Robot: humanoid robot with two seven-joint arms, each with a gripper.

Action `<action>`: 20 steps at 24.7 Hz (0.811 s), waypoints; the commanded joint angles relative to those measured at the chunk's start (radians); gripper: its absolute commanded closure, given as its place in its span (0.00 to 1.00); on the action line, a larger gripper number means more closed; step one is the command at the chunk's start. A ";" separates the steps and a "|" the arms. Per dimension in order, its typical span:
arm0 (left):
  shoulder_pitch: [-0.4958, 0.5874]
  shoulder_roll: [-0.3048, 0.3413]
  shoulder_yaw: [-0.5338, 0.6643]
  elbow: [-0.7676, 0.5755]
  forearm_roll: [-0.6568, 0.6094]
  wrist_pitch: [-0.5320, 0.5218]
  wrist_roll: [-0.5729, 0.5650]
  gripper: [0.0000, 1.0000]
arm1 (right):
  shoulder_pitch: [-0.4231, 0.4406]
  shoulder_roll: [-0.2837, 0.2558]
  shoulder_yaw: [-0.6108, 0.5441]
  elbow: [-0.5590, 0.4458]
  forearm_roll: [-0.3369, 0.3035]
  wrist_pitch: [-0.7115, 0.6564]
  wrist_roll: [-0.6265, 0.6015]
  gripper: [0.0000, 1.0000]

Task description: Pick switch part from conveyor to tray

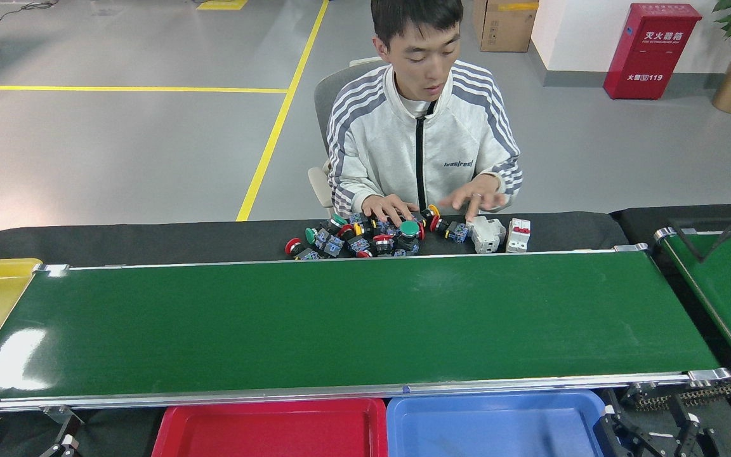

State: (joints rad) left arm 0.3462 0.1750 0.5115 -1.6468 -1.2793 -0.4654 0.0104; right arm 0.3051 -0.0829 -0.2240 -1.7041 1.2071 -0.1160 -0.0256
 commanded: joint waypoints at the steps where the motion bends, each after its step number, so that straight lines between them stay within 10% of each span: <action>1: -0.001 0.001 0.007 -0.007 0.003 -0.007 0.005 0.00 | -0.014 0.000 -0.006 -0.014 0.000 -0.004 -0.005 0.02; 20: -0.023 -0.005 0.053 -0.004 0.006 -0.004 0.014 0.00 | -0.043 -0.009 0.003 -0.006 0.008 -0.013 0.006 0.01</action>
State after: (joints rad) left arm 0.3292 0.1633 0.5566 -1.6435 -1.2789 -0.4710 0.0169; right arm 0.2739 -0.0835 -0.2189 -1.6992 1.2139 -0.1241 -0.0172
